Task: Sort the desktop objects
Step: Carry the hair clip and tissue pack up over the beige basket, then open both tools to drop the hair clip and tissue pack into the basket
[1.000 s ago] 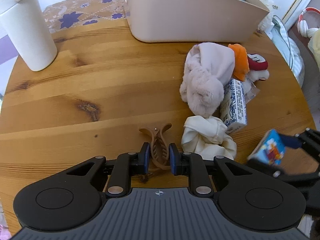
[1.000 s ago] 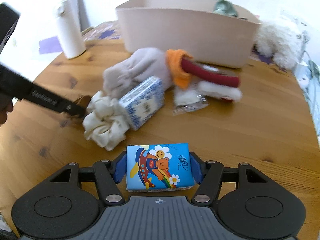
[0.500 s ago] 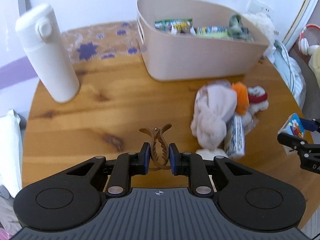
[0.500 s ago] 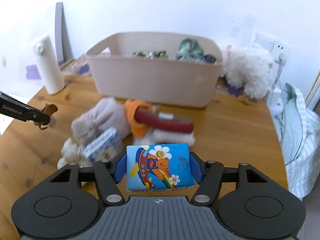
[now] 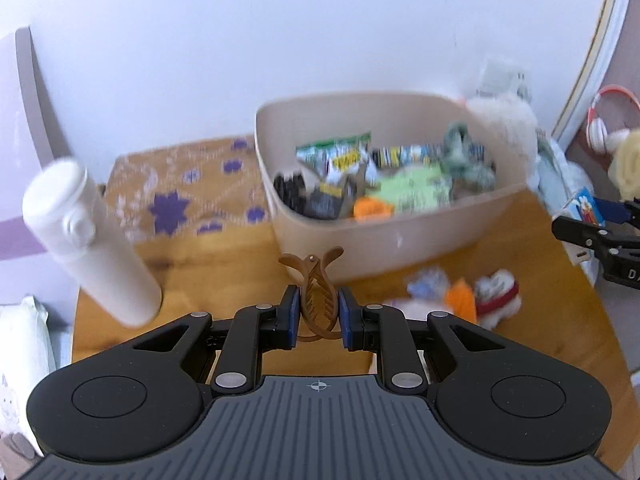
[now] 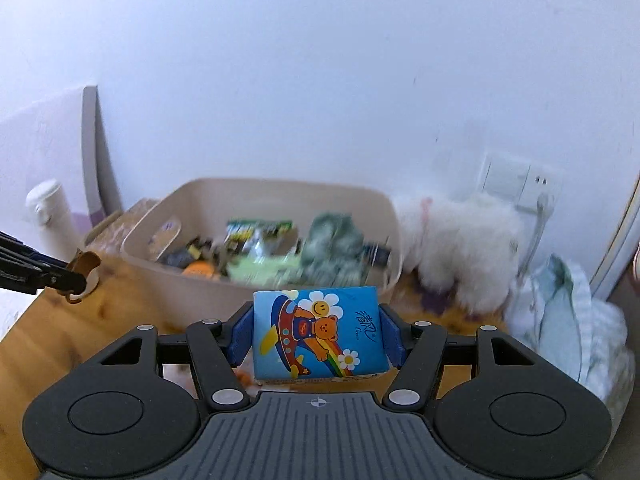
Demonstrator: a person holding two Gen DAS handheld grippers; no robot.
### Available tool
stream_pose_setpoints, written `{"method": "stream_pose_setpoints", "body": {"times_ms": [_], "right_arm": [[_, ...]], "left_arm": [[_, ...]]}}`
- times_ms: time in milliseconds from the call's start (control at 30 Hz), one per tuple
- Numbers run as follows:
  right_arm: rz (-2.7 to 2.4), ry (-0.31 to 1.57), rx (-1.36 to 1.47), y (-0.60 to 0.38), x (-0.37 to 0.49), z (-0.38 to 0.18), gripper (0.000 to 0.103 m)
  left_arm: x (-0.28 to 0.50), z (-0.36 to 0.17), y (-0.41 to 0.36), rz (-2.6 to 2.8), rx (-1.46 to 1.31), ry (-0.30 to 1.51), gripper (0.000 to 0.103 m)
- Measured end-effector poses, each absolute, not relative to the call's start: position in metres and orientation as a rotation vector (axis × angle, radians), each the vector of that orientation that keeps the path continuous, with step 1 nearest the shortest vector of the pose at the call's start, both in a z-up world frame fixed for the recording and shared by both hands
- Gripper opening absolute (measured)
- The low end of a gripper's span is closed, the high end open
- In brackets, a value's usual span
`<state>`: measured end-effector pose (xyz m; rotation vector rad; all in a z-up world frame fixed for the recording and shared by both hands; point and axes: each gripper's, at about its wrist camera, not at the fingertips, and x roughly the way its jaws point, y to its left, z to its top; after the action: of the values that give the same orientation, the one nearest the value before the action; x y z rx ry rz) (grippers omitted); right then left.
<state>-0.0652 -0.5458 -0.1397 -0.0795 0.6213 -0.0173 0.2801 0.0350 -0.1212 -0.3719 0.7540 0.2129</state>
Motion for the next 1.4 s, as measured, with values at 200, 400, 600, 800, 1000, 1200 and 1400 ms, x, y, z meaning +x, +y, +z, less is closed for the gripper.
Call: {"method": "stream_pose_setpoints", "body": {"times_ms": [200,400,600,800,1000,1200,1400], "right_arm": [[-0.030,0.588,-0.100,-0.556,-0.029,-0.124,0.061],[-0.019,0.574,-0.118,-0.555,0.012,-0.117,0.061],[0.021,0.595,-0.149,-0.545,0.040,-0.128,0.061],[0.048,0.666,-0.161,-0.544,0.062,-0.153,0.061],[0.054,0.736,-0.193,-0.540,0.075,-0.171,0.068],[0.067,0.706,-0.181,-0.541,0.067,-0.163,0.087],[0.075,0.638,-0.147,-0.543,0.048,-0.145,0.103]], "left_arm": [[0.307,-0.096,0.045,0.231,-0.370,0.697,0.020],[0.344,-0.082,0.047,0.243,-0.362,0.675,0.020],[0.387,-0.085,0.037,0.245,-0.333,0.702,0.020],[0.417,-0.107,0.021,0.248,-0.226,0.775,0.020],[0.426,-0.129,0.017,0.236,-0.181,0.865,0.022],[0.407,-0.123,0.029,0.280,-0.253,0.812,0.072],[0.386,-0.108,0.036,0.282,-0.278,0.780,0.075]]}}
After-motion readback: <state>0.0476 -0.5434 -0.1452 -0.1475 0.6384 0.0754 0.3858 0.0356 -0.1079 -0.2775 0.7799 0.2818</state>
